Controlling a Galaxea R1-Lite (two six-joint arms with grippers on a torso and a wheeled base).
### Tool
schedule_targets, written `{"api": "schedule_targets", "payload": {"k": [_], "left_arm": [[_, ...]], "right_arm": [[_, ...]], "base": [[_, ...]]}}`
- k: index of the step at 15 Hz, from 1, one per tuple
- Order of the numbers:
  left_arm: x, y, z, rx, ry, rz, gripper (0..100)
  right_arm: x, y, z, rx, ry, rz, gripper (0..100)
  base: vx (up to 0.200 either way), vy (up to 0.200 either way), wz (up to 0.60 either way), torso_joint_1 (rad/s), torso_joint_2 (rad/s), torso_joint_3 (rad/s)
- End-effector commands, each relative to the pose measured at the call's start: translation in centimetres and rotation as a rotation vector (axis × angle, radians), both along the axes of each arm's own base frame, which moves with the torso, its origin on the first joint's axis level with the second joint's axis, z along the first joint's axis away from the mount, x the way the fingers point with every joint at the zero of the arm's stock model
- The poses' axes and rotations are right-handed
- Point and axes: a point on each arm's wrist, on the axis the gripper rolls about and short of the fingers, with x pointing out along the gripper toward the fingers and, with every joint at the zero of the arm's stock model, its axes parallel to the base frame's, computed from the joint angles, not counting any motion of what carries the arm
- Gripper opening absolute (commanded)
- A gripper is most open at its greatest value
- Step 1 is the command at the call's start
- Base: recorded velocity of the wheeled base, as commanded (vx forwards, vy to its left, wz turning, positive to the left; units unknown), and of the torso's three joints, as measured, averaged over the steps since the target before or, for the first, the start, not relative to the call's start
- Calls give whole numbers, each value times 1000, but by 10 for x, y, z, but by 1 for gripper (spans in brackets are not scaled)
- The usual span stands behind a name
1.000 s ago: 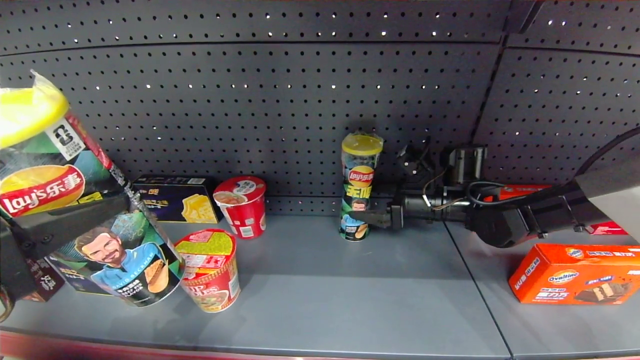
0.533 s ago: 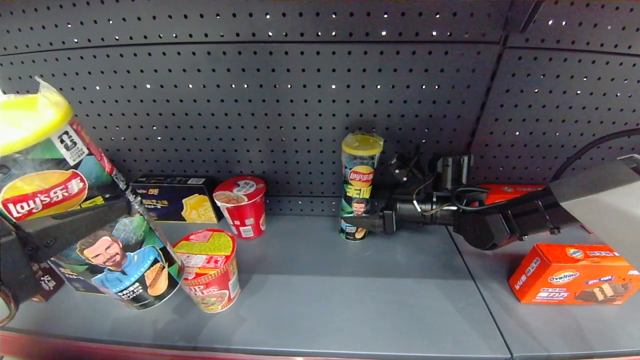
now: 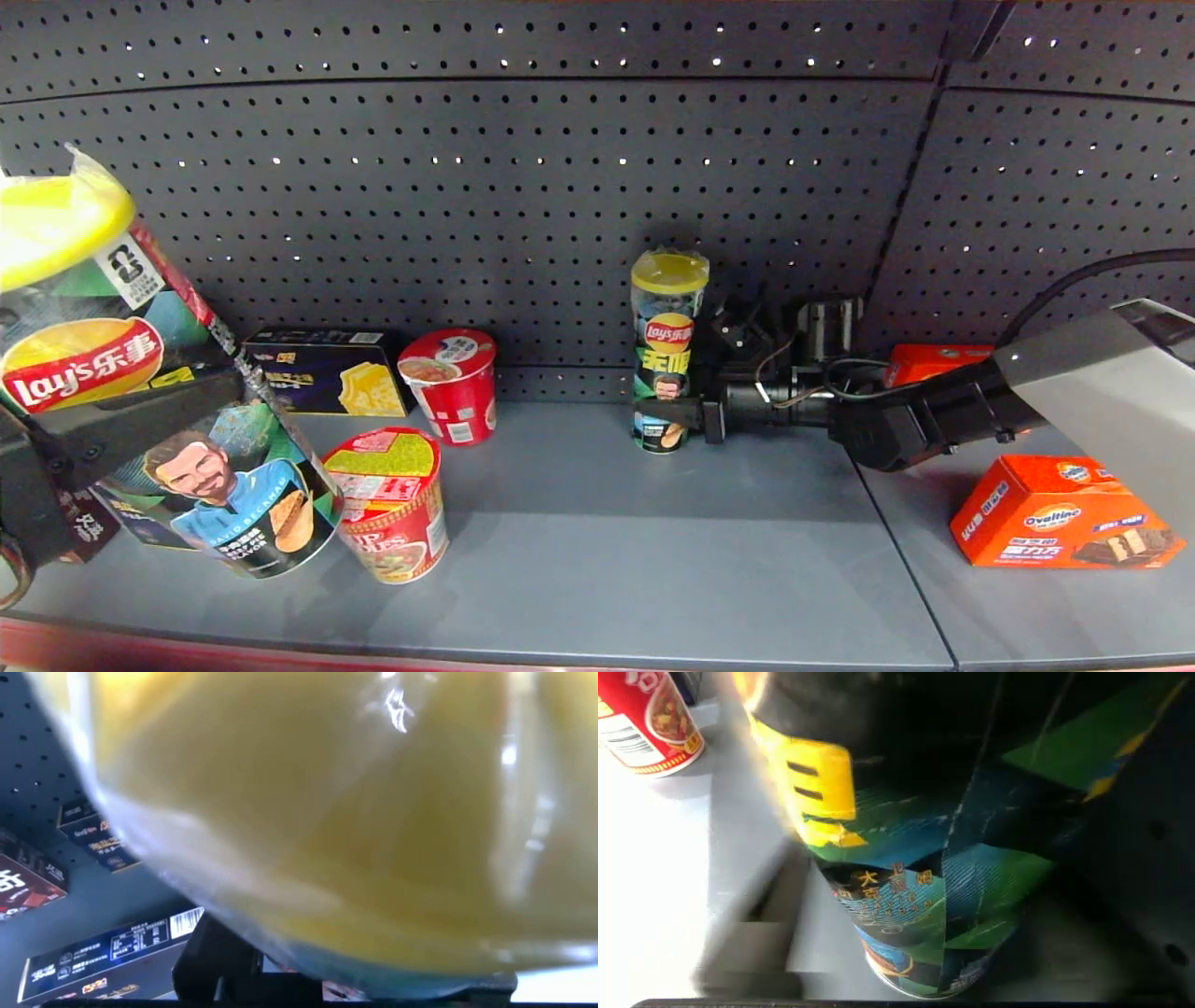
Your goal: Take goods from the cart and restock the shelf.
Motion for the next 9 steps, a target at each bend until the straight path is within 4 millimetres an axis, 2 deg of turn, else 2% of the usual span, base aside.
{"api": "schedule_targets", "payload": {"k": [1, 5, 9], "left_arm": [[0, 0, 0, -1, -2, 0, 0], [-1, 0, 2, -5, -9, 1, 0], [2, 1, 4, -6, -15, 16, 0]], "right_arm": [[-2, 1, 3, 2, -4, 4, 0], [-20, -6, 16, 0, -6, 2, 0], [-57, -14, 34, -4, -6, 14, 0]], "base": [[0, 0, 0, 0, 0, 0], [0, 0, 0, 0, 0, 0], [0, 0, 0, 0, 0, 0]]}}
